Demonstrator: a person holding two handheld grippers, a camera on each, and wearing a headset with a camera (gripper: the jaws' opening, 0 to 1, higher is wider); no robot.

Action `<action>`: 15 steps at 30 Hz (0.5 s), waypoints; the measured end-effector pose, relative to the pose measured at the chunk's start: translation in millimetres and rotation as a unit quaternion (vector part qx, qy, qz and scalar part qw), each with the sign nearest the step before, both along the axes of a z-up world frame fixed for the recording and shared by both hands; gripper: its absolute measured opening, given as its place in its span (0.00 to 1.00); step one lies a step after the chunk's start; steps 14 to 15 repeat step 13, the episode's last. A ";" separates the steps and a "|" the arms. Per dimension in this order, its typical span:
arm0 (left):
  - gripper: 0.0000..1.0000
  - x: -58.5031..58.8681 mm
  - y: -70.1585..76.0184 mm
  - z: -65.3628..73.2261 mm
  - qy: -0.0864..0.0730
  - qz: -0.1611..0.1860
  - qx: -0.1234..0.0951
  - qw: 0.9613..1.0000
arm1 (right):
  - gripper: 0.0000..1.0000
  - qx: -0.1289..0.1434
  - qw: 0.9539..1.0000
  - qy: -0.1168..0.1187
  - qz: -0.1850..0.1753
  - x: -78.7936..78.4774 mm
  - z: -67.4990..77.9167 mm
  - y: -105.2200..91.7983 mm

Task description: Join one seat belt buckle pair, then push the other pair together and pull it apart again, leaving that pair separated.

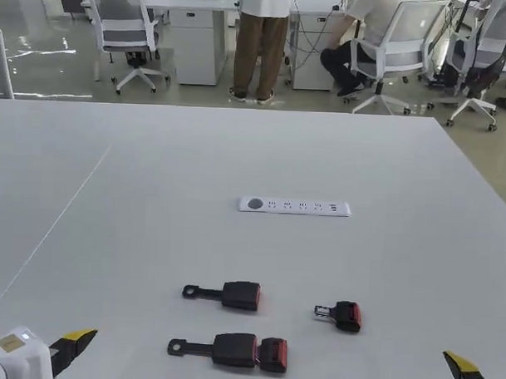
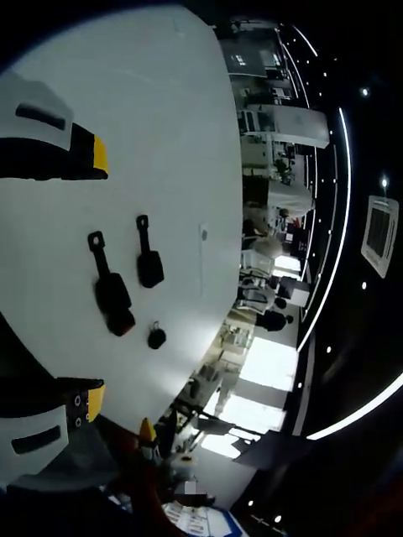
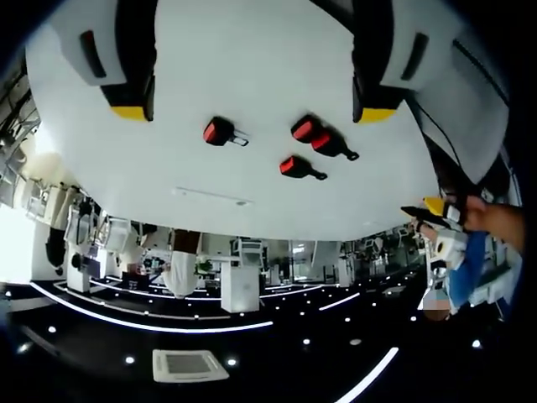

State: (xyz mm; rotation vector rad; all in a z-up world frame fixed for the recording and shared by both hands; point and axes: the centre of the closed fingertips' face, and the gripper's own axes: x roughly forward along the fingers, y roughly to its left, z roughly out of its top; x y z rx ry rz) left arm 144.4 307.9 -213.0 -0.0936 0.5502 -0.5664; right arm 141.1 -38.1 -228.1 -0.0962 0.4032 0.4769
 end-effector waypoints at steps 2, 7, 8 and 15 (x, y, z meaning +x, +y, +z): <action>1.00 -0.7 -0.3 0.8 -0.002 0.002 -0.001 1.000 | 1.00 0.003 1.000 0.004 -0.008 0.4 -0.7 -3.3; 1.00 0.0 -0.9 0.1 -0.001 0.003 -0.001 1.000 | 1.00 0.006 1.000 0.004 -0.016 2.3 -1.3 -4.1; 1.00 0.4 -1.6 -0.1 -0.002 0.000 0.000 1.000 | 1.00 0.006 1.000 0.004 -0.016 2.8 -1.7 -3.5; 1.00 3.6 -4.2 1.5 -0.004 -0.001 -0.006 1.000 | 1.00 0.003 1.000 0.010 -0.014 2.2 -8.1 -0.3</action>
